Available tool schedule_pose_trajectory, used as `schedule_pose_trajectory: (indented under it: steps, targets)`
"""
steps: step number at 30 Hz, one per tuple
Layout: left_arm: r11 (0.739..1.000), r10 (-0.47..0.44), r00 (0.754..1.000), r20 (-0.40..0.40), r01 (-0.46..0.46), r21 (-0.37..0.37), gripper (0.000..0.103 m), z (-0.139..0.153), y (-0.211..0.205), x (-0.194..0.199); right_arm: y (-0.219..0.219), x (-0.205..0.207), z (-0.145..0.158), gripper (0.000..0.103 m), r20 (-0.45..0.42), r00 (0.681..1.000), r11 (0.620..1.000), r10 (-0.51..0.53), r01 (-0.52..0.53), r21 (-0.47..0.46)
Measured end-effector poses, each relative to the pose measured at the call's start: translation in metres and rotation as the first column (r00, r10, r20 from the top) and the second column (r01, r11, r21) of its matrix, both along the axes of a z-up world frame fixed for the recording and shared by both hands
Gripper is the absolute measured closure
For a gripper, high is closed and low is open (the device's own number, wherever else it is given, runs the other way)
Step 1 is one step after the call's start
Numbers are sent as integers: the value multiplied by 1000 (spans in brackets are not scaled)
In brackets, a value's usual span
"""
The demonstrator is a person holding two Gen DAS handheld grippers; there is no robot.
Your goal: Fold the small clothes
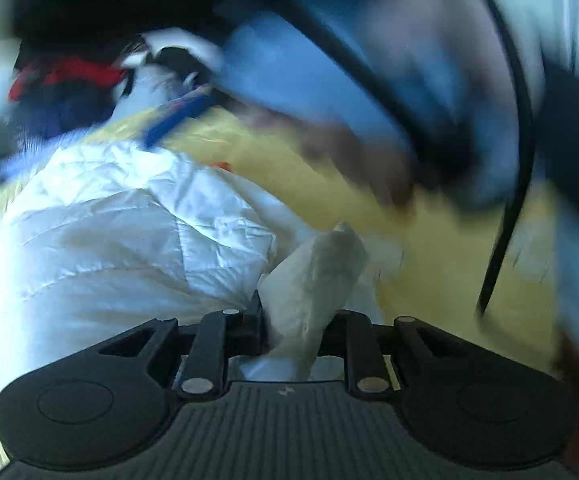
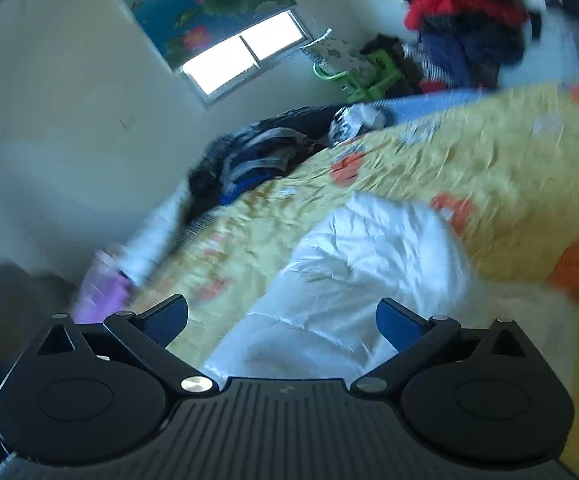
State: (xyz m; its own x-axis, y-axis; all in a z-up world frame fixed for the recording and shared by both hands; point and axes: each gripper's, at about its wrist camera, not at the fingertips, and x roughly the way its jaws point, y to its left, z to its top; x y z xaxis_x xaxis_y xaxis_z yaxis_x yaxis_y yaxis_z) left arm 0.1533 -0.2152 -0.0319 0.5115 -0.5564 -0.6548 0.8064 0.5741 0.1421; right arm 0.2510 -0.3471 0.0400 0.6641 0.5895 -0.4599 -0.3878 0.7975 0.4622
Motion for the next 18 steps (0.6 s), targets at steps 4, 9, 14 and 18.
schedule_pose_trajectory:
  steps: [4, 9, 14, 18]
  targets:
    - [998, -43, 994, 104, 37, 55, 74, -27, -24, -14, -8, 10, -27, 1, -167, 986, 998, 24, -33, -53]
    - [990, -125, 991, 50, 122, 67, 2, -36, -31, -24, -42, 21, -82, 4, -276, 960, 999, -39, 45, 17]
    - [987, -158, 978, 139, 159, 0, 2, -6, -16, -61, -40, 25, -89, 4, -271, 962, 999, -42, 46, 6]
    - [979, -131, 978, 165, 154, -137, 2, 45, 34, -66, -52, 24, -98, 5, -269, 963, 999, -30, 36, 17]
